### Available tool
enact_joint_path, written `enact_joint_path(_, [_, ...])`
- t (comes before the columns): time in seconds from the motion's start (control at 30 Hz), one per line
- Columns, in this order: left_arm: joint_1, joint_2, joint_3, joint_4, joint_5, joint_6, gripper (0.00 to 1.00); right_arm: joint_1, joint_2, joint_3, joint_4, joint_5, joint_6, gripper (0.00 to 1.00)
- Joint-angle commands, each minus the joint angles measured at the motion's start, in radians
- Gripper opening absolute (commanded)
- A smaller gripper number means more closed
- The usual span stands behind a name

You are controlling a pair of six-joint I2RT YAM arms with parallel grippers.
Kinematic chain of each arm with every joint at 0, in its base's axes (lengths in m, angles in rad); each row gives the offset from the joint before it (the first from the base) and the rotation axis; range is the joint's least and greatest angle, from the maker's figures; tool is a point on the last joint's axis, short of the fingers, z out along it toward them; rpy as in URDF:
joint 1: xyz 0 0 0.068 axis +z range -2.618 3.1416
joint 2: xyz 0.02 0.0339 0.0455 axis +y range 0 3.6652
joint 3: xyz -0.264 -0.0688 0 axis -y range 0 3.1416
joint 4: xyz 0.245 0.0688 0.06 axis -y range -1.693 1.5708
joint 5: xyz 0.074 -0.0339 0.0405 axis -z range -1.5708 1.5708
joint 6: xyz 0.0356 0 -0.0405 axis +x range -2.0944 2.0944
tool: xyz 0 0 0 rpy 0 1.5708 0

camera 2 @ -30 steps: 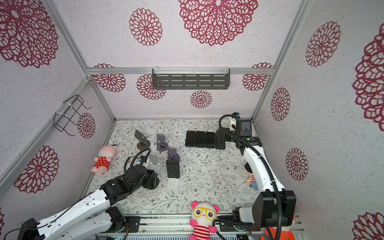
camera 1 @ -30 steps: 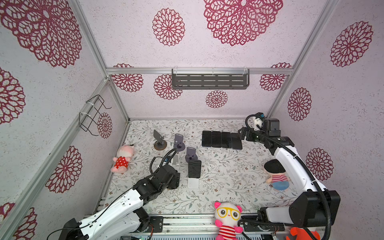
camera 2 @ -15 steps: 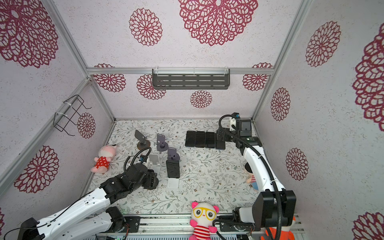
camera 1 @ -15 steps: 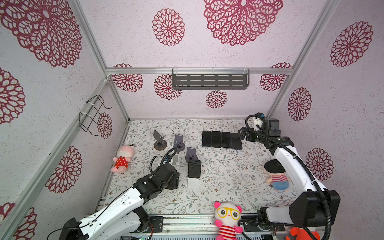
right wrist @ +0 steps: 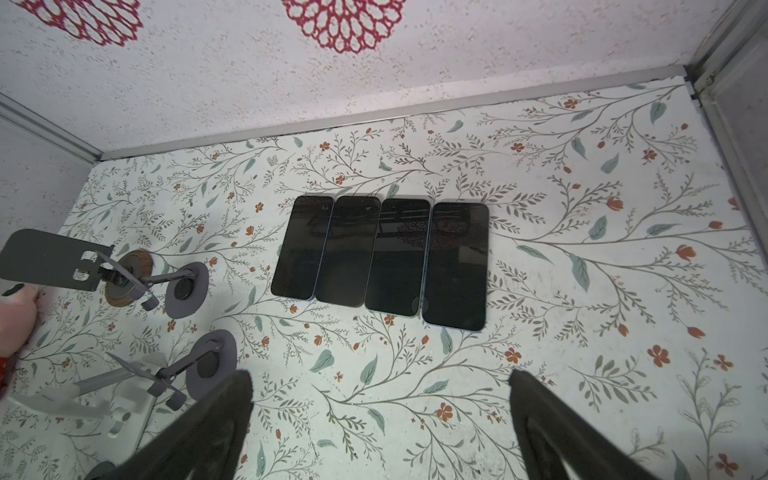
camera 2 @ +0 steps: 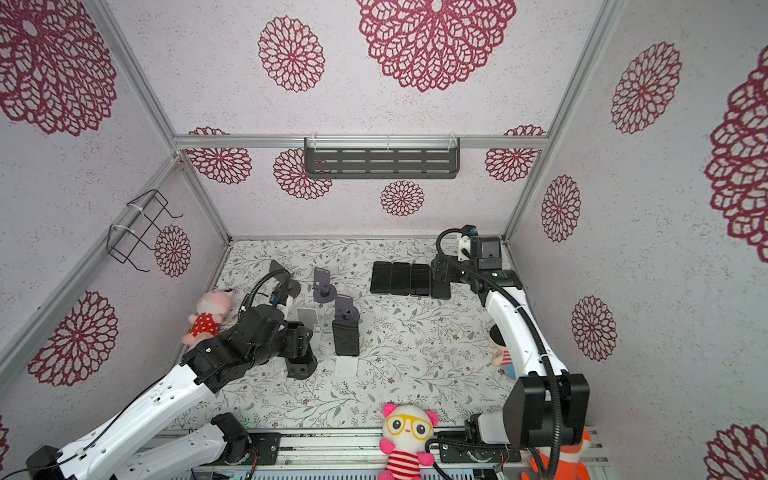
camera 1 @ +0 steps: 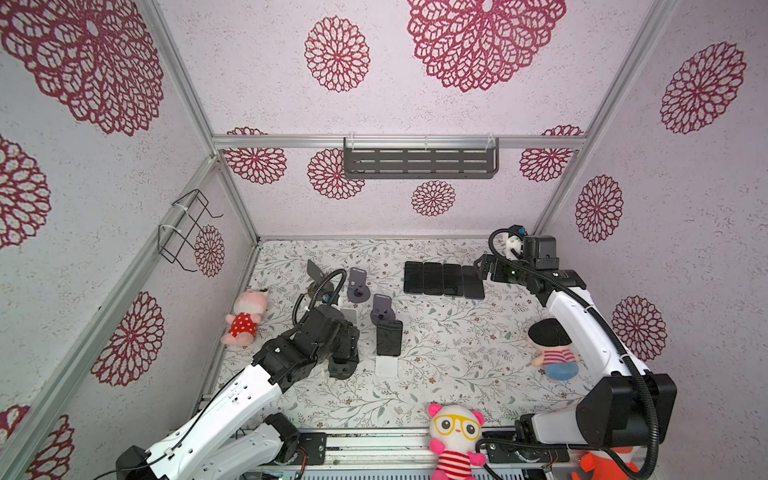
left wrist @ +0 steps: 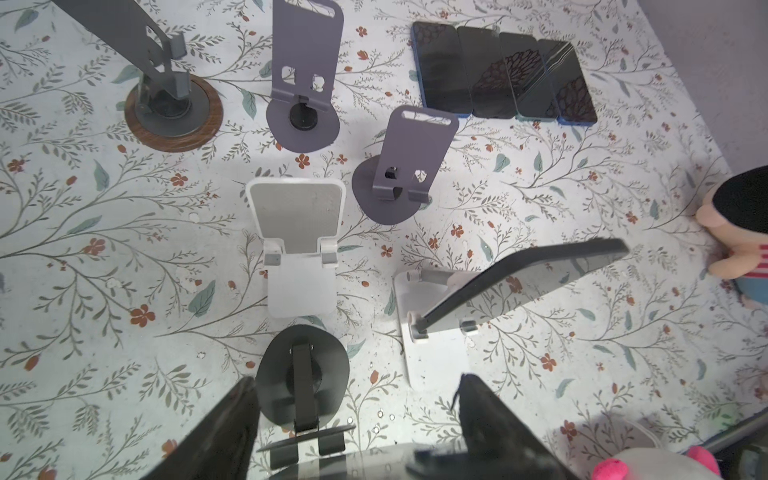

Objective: Remove the phone from the phone stand
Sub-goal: 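Lift the black phone toward the right gripper while the right gripper reaches for it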

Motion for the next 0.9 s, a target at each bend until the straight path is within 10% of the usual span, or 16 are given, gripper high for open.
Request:
enact_joint_path(0.0, [0.044,0.003,0.098,-0.029,0.051,0.003,0.60,0.004,0.005,0.069,-0.035,-0.054,-0.016,0.99])
enact_joint_path(0.43, [0.276,0.340,0.647,-0.206,0.369,0.112,0.54,0.135,0.131,0.346,-0.171,-0.220,-0.065,0.91])
enact_joint_path(0.87, [0.369,0.749,1.043,-0.149,0.705,0.083,0.52,0.368,0.333,0.591,-0.093,-0.455,-0.037,0.50])
